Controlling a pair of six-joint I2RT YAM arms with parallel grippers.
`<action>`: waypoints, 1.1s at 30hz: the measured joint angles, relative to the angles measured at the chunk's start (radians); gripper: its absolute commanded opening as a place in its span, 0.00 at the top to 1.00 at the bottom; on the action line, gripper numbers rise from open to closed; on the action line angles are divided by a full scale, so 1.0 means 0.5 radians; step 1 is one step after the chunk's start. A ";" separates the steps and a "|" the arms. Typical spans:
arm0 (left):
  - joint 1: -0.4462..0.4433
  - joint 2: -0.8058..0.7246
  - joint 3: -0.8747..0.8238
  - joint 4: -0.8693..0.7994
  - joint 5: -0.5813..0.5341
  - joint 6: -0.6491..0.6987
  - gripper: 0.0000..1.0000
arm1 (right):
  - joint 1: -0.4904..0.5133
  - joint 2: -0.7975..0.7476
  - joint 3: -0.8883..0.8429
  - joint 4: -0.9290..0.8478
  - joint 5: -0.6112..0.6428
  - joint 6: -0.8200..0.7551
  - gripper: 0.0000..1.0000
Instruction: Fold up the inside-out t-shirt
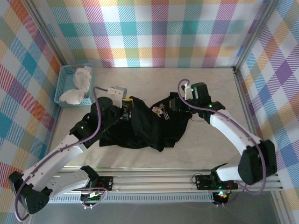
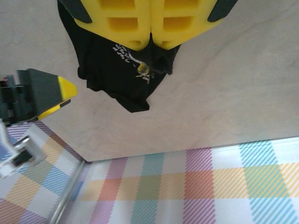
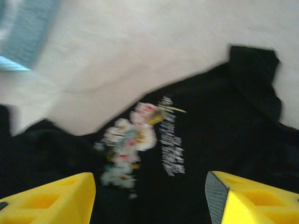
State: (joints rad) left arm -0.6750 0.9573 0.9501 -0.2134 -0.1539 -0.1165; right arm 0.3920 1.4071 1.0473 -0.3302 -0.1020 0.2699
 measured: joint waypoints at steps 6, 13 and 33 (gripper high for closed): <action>0.007 -0.127 -0.062 -0.070 -0.185 -0.060 1.00 | -0.014 0.742 0.436 -0.188 0.315 -0.105 0.33; 0.048 -0.223 -0.085 -0.098 -0.391 -0.111 1.00 | -0.013 1.203 0.721 -0.388 0.475 -0.233 0.53; 0.625 -0.001 0.605 -0.204 -0.235 -0.304 1.00 | -0.435 0.053 0.749 -0.326 0.301 -0.241 0.94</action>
State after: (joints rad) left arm -0.3626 0.9569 1.2526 -0.3157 -0.2714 -0.2684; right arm 0.1745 1.4338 1.4220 -0.4931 0.0486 0.1493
